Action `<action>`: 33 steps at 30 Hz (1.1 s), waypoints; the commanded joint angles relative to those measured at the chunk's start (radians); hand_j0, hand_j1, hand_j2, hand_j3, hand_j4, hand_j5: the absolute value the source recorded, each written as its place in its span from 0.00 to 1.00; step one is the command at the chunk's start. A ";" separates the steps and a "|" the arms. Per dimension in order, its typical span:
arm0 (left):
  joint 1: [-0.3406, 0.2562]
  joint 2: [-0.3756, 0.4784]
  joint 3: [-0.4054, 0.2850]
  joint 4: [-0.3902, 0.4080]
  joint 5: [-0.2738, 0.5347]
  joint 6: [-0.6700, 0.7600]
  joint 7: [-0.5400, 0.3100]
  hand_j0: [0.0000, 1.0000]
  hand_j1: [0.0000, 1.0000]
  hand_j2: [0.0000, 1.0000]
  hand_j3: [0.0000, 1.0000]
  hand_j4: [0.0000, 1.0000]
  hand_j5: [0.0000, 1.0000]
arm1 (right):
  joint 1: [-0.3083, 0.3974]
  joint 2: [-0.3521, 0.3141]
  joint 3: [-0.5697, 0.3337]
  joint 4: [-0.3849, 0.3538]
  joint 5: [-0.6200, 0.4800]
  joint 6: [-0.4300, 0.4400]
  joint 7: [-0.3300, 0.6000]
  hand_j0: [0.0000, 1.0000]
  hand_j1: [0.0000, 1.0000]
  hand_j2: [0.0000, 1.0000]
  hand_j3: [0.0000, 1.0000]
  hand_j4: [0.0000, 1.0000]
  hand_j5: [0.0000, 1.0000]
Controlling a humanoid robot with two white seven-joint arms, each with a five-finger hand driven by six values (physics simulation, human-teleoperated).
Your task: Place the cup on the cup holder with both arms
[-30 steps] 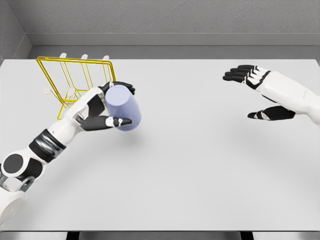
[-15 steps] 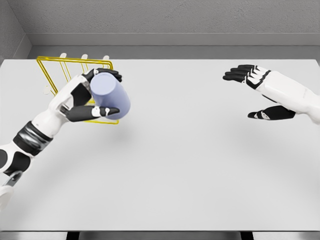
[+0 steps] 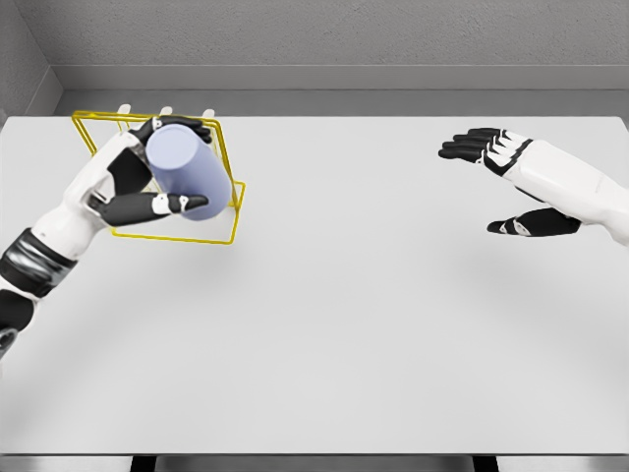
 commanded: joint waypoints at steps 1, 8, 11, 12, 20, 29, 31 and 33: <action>0.000 0.004 0.012 0.000 0.012 0.002 0.001 0.71 0.71 0.71 0.71 0.71 0.71 | 0.000 -0.001 0.000 0.000 -0.007 0.003 -0.001 1.00 1.00 1.00 1.00 1.00 1.00; 0.002 0.018 0.034 0.017 0.026 0.003 0.001 0.72 0.72 0.72 0.72 0.72 0.72 | -0.002 -0.001 0.001 -0.002 -0.007 0.003 -0.001 1.00 1.00 1.00 1.00 1.00 1.00; -0.002 0.016 0.040 0.035 0.027 0.003 0.001 0.72 0.72 0.72 0.72 0.72 0.72 | -0.002 -0.001 0.001 -0.003 -0.007 0.003 -0.001 1.00 1.00 1.00 1.00 1.00 1.00; -0.005 0.015 0.040 0.040 0.027 0.003 0.001 0.72 0.72 0.72 0.72 0.72 0.72 | -0.002 0.001 0.001 -0.003 -0.007 0.003 -0.001 1.00 1.00 1.00 1.00 1.00 1.00; -0.009 0.006 0.047 0.072 0.026 0.005 0.001 0.72 0.72 0.72 0.72 0.72 0.72 | -0.002 -0.001 0.000 0.000 -0.007 0.003 -0.001 1.00 1.00 1.00 1.00 1.00 1.00; -0.034 -0.024 0.043 0.089 0.024 0.028 0.000 0.72 0.72 0.72 0.72 0.72 0.72 | -0.002 -0.001 0.000 0.001 -0.007 0.003 -0.001 1.00 1.00 1.00 1.00 1.00 1.00; -0.034 -0.028 0.041 0.089 0.023 0.028 0.001 0.73 0.73 0.73 0.73 0.73 0.73 | -0.002 -0.001 0.000 0.001 -0.007 0.003 -0.001 1.00 1.00 1.00 1.00 1.00 1.00; -0.035 -0.030 0.040 0.089 0.023 0.028 0.001 0.73 0.73 0.73 0.73 0.73 0.73 | -0.002 -0.001 0.000 0.001 -0.007 0.003 -0.001 1.00 1.00 1.00 1.00 1.00 1.00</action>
